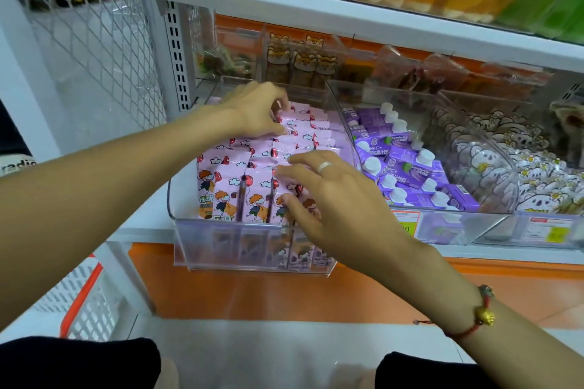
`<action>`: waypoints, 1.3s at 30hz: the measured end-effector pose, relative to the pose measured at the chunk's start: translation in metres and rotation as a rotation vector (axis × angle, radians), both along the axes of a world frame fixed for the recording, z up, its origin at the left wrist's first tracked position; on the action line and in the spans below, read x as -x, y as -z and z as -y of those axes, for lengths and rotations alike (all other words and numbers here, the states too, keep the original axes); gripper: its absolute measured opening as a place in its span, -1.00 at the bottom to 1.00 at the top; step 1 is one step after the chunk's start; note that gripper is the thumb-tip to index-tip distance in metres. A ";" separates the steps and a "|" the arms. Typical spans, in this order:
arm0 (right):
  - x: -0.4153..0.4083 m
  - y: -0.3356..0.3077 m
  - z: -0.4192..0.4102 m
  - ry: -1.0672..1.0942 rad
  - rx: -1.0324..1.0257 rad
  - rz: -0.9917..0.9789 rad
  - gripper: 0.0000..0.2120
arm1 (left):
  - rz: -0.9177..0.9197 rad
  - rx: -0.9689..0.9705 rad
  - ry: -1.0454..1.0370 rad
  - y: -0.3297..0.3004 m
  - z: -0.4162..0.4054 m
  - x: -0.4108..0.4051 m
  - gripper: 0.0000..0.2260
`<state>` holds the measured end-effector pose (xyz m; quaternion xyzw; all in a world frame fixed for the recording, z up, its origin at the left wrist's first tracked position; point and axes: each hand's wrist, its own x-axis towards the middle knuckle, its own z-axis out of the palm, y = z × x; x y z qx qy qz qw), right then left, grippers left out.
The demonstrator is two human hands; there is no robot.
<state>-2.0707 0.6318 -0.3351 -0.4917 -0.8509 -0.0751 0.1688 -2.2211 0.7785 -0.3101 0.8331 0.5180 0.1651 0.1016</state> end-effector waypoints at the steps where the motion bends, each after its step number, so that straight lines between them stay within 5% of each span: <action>1: -0.003 -0.001 0.001 0.000 -0.036 -0.025 -0.74 | -0.027 0.021 0.014 0.002 -0.002 0.001 -0.73; 8: -0.039 -0.013 0.004 0.114 -0.189 -0.237 -0.78 | -0.228 0.018 0.089 -0.007 0.002 0.008 -0.71; 12: -0.052 -0.013 0.006 0.247 -0.126 -0.295 -0.66 | -0.124 -0.149 0.122 -0.007 0.018 0.010 -0.83; 19: -0.052 -0.003 0.006 0.288 0.099 -0.349 -0.72 | -0.052 -0.006 0.054 -0.001 0.026 0.004 -0.72; 22: -0.053 -0.001 0.005 0.294 0.118 -0.391 -0.73 | -0.012 0.003 0.020 -0.001 0.028 0.002 -0.83; 26: -0.055 -0.001 0.006 0.297 0.153 -0.437 -0.74 | 0.216 -0.083 -0.042 -0.001 0.032 -0.001 -0.96; 32: -0.051 -0.012 0.006 0.284 -0.019 -0.537 -0.77 | 0.971 -0.047 -0.172 -0.014 0.056 -0.002 -0.91; 36: -0.039 -0.024 0.012 0.142 -0.124 -0.673 -0.78 | 1.039 -0.383 -0.109 -0.012 0.097 0.000 -0.97; 39: -0.026 -0.027 0.018 0.057 -0.038 -0.658 -0.54 | 1.120 -0.457 -0.017 -0.015 0.126 -0.006 -0.96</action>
